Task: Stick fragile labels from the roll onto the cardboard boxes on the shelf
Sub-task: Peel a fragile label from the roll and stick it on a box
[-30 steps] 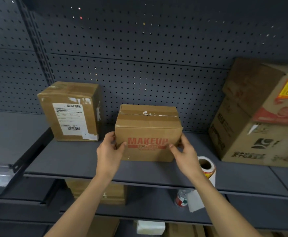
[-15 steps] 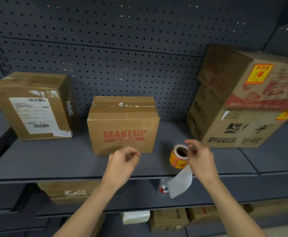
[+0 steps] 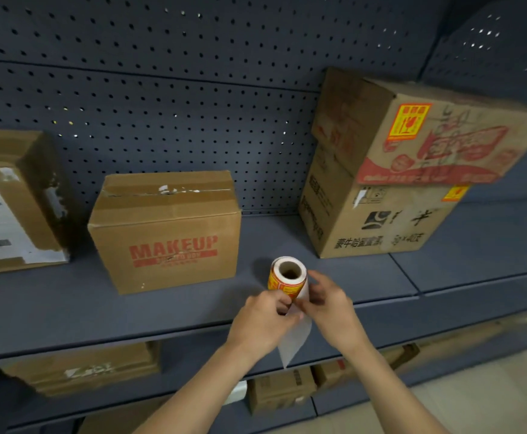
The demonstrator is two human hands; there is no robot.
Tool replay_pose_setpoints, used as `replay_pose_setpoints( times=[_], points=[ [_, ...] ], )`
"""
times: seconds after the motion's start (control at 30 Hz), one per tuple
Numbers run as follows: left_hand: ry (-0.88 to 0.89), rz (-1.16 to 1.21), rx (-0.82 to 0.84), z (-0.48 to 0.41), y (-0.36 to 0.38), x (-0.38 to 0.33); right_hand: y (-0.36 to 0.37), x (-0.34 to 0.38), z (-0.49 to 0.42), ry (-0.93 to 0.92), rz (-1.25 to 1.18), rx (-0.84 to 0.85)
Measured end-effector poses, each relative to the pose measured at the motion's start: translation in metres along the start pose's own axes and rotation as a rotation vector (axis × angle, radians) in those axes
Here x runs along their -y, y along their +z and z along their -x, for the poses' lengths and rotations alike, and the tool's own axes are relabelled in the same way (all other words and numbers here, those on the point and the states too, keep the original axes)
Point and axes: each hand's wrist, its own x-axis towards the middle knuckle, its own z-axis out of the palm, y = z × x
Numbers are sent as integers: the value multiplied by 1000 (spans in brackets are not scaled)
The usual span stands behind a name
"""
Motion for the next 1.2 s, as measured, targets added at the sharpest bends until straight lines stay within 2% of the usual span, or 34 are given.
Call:
replay_pose_setpoints(
  times=[0.13,0.33,0.43,0.6,0.8,0.9,1.2],
  points=[
    [10,2,-23,-5,1,3,3,6,2,-18,-35,0],
    [46,37,-127,-9,-8,7,5,13,2,-107,-20,111],
    [34,8,-135,-10,-15,13,7,11,-1,-115,6,91],
    [59,26,-19,-14,-31,32,8,11,-8,-163,20,-9],
    [107,116,88,-19,-41,39,10,9,-13,-295,143,44],
    [120,227,140,-23,-46,35,12,11,-12,-313,125,54],
    [154,285,138,-20,-49,29,21,9,-11,-251,73,7]
  ],
)
